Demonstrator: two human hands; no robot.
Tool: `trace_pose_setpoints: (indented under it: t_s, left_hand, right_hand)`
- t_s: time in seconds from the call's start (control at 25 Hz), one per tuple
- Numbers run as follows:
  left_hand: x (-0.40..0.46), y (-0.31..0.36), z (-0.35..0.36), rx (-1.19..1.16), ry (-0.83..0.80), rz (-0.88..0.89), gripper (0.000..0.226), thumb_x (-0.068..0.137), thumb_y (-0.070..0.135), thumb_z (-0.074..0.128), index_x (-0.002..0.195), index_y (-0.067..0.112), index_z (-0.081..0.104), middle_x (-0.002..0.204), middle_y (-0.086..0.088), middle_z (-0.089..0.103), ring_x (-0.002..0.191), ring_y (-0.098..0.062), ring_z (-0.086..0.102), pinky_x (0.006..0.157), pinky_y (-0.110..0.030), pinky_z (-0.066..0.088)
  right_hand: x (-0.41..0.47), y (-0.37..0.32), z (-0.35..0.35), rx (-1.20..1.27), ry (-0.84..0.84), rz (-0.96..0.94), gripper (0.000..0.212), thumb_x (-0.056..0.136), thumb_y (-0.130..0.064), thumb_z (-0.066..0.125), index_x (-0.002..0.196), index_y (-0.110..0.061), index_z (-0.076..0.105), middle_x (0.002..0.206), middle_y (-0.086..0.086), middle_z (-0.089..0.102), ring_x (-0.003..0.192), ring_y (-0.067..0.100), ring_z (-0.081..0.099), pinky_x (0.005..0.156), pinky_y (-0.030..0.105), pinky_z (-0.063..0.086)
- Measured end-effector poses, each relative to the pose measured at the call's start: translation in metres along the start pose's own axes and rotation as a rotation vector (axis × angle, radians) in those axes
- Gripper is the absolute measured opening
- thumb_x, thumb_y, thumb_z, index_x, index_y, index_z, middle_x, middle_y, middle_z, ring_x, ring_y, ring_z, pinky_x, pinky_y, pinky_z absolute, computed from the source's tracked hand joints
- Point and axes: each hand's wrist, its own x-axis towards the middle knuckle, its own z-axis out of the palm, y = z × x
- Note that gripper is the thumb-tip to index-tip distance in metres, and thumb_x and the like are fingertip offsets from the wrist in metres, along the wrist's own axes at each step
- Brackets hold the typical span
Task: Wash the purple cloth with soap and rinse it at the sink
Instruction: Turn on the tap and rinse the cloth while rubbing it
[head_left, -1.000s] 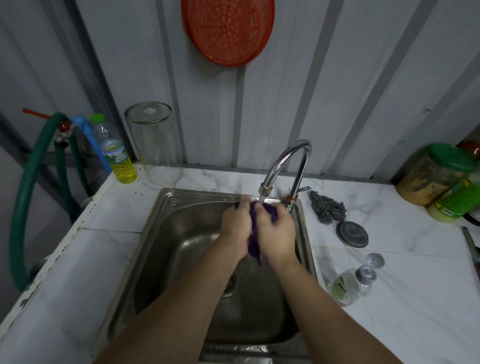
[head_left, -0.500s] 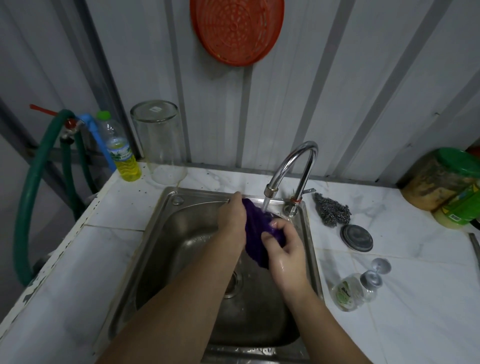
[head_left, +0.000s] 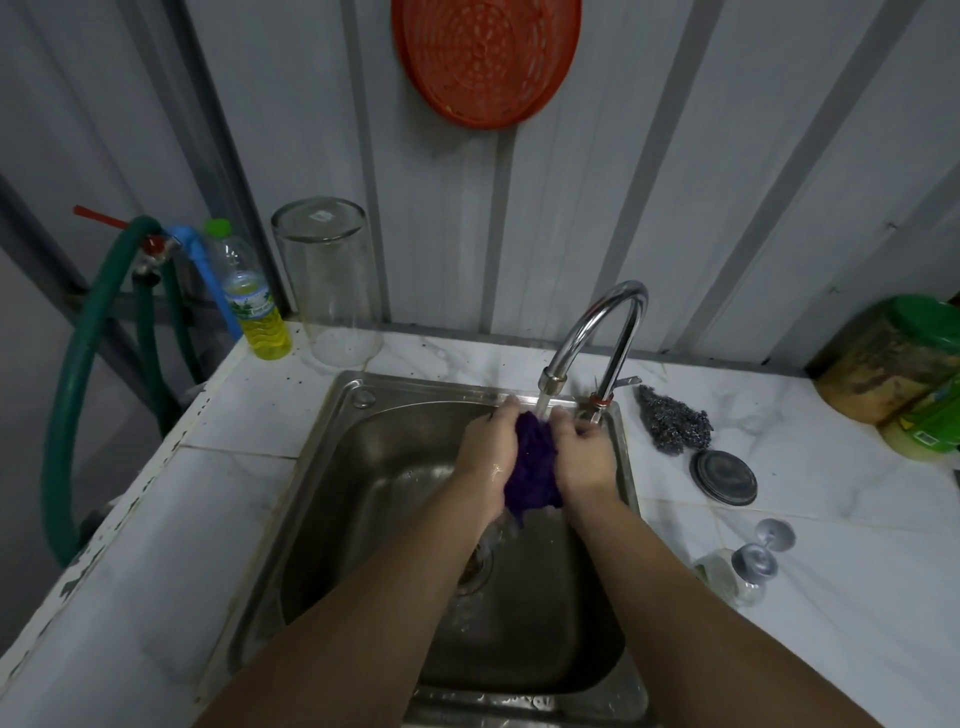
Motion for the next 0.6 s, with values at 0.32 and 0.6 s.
trace_pose_setpoints:
  t_s: [0.32, 0.6]
  left_hand:
    - [-0.002, 0.001, -0.031, 0.499, 0.166, 0.135, 0.047, 0.104, 0.042, 0.044, 0.138, 0.012, 0.057, 0.126, -0.009, 0.066, 0.115, -0.029, 0.063, 0.103, -0.045, 0.050]
    - [-0.024, 0.012, -0.012, 0.292, -0.121, 0.301, 0.038, 0.085, 0.052, 0.070, 0.106, 0.020, 0.076, 0.096, -0.005, 0.081, 0.090, -0.024, 0.078, 0.086, -0.047, 0.063]
  right_hand:
    - [-0.012, -0.023, -0.016, 0.518, -0.143, 0.171, 0.015, 0.092, -0.027, 0.070, 0.093, -0.014, 0.062, 0.086, 0.013, 0.071, 0.073, 0.031, 0.069, 0.086, 0.054, 0.057]
    - [-0.028, -0.025, -0.018, 0.451, -0.420, 0.109, 0.039, 0.102, -0.035, 0.045, 0.117, -0.007, 0.067, 0.108, 0.017, 0.076, 0.089, 0.029, 0.073, 0.070, 0.037, 0.059]
